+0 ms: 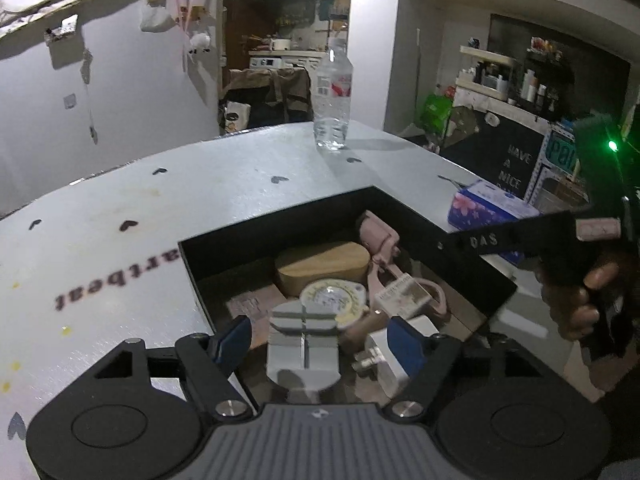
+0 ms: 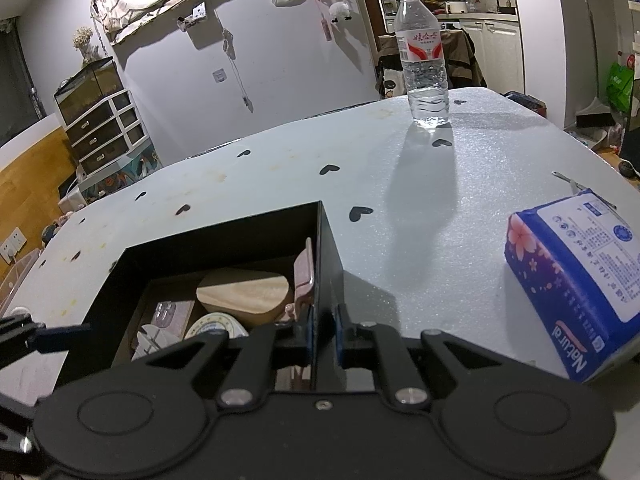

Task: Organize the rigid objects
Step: 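Lower the grey stand into the box and open the left tool, then move the left tool to the white round suction-cup knob and close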

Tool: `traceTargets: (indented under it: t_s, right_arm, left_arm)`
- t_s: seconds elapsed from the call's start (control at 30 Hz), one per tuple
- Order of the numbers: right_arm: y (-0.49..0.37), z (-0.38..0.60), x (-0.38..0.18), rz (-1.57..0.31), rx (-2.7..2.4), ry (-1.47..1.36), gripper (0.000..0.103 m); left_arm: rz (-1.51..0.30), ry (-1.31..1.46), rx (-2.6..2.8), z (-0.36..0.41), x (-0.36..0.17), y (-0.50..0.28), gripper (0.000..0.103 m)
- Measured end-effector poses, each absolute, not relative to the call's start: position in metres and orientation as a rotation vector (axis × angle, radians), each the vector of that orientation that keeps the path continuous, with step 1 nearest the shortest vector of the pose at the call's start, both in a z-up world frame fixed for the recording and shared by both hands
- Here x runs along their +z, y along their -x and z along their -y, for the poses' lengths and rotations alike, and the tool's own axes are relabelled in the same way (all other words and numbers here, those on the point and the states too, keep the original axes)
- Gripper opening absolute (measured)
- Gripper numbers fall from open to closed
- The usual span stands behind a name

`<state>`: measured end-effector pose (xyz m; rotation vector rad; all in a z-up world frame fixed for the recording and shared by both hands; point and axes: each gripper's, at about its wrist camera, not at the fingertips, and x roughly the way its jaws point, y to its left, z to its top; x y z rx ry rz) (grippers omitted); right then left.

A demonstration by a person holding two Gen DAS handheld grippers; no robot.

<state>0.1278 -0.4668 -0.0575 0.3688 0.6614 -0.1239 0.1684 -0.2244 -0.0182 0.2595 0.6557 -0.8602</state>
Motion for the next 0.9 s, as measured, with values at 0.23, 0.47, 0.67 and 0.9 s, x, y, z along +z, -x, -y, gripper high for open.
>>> traceTargets:
  t_s: [0.23, 0.47, 0.67, 0.9]
  right_arm:
    - [-0.128, 0.467, -0.057, -0.662, -0.125, -0.369, 0.011]
    - [-0.128, 0.467, -0.057, -0.662, -0.124, -0.368, 0.011]
    - [-0.128, 0.467, -0.057, -0.661, -0.124, -0.369, 0.011]
    - [-0.128, 0.467, -0.057, -0.662, -0.123, -0.368, 0.011]
  left_arm:
    - [-0.668, -0.258, -0.905, 0.223, -0.016, -0.162, 0.087]
    - [-0.639, -0.226, -0.906, 0.214, -0.008, -0.16, 0.102]
    - [-0.624, -0.245, -0.895, 0.204, -0.005, -0.157, 0.103]
    - [-0.613, -0.223, -0.837, 0.182, -0.003, -0.162, 0.103]
